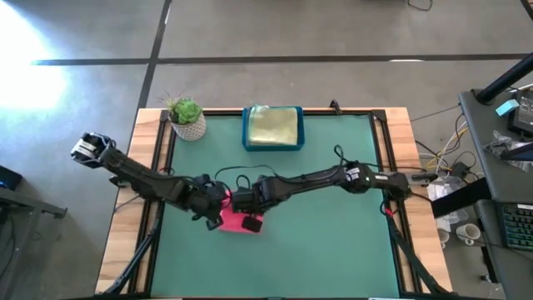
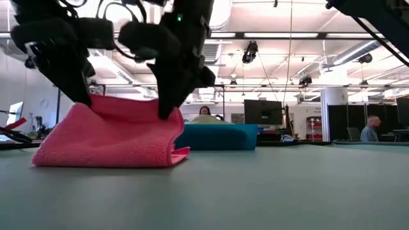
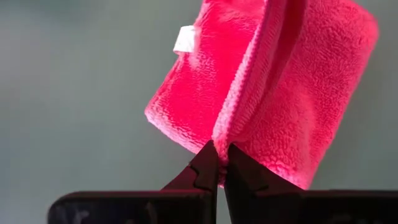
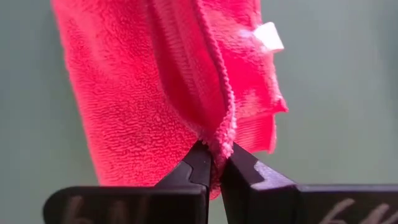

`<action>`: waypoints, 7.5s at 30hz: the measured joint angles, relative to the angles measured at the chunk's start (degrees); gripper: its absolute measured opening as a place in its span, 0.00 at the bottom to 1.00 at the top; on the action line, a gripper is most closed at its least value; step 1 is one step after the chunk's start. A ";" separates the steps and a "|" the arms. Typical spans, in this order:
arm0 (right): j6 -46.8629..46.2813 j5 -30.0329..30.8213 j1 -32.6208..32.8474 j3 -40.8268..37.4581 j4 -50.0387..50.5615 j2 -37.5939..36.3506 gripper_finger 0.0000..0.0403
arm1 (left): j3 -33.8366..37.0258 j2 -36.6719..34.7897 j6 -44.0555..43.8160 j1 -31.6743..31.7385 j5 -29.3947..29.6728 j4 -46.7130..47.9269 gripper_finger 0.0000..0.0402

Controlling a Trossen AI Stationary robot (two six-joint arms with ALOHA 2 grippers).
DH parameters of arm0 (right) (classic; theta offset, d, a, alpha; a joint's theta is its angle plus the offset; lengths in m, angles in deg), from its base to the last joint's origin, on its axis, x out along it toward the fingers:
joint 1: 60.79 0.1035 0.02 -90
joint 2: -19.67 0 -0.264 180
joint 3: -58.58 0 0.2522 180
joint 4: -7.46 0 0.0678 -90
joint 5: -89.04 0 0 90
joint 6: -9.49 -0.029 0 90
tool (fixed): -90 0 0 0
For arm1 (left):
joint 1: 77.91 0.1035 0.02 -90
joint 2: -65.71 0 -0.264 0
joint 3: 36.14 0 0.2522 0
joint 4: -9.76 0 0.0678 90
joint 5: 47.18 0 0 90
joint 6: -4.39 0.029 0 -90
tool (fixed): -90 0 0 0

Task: Fold microfiber towels
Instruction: Fold the pink microfiber cloth, then put the pink microfiber cloth into the blue bin

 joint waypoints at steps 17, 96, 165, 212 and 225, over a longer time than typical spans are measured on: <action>0.47 -0.48 -1.93 -1.32 0.41 0.00 0.07 | -0.12 2.01 3.15 2.63 -0.24 1.02 0.06; -19.33 13.56 6.71 -53.60 3.72 -50.45 0.13 | -0.89 17.28 17.91 24.70 -12.50 -39.35 0.00; -20.08 -12.04 -19.82 -76.96 -75.21 -35.99 0.36 | 19.03 1.77 -28.82 24.94 -11.40 -36.13 0.58; -17.02 -20.02 -21.05 -61.69 -70.47 -20.00 0.04 | 18.60 10.72 -25.40 26.40 -6.15 -49.22 0.13; -12.81 -18.85 -20.41 -61.78 -63.64 -26.01 0.02 | 18.53 10.57 -19.24 26.39 -6.04 -59.29 0.01</action>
